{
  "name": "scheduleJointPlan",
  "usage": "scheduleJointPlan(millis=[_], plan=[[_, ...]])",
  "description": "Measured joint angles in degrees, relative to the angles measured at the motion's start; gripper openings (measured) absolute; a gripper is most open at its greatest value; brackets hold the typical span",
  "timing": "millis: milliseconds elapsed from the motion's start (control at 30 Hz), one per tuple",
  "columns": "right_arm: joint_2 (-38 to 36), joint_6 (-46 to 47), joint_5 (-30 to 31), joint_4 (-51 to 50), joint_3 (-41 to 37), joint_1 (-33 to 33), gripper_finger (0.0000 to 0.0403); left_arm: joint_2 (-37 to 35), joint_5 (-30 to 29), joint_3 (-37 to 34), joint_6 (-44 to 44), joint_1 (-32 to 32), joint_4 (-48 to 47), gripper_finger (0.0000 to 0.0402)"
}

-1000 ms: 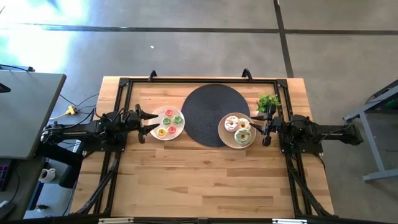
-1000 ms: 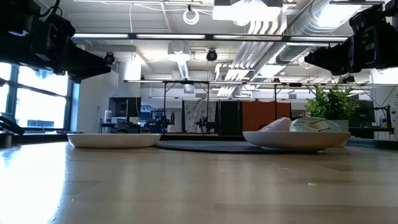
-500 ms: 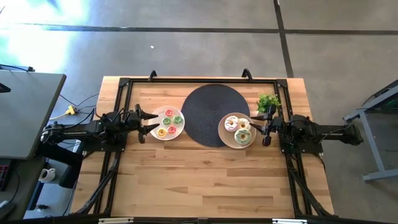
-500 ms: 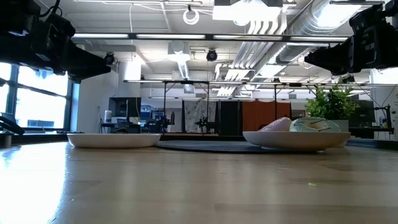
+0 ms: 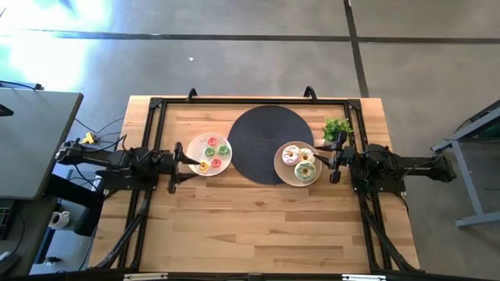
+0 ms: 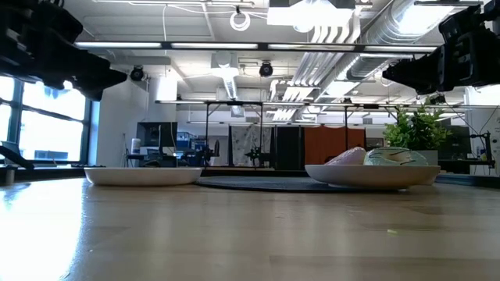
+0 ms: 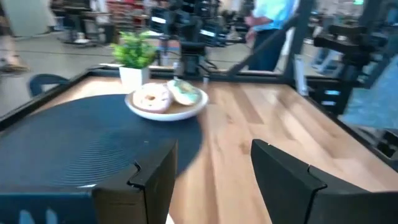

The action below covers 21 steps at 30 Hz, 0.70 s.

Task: Pick & Place donuts
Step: Return to Home Position

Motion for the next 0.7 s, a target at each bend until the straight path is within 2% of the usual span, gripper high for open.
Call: scheduleJointPlan(millis=[700], plan=[[0.0, 0.0, -0.2, 0.2, 0.0, 0.0, 0.0124, 0.0, 0.5, 0.0, 0.0, -0.3, 0.0, 0.0202]])
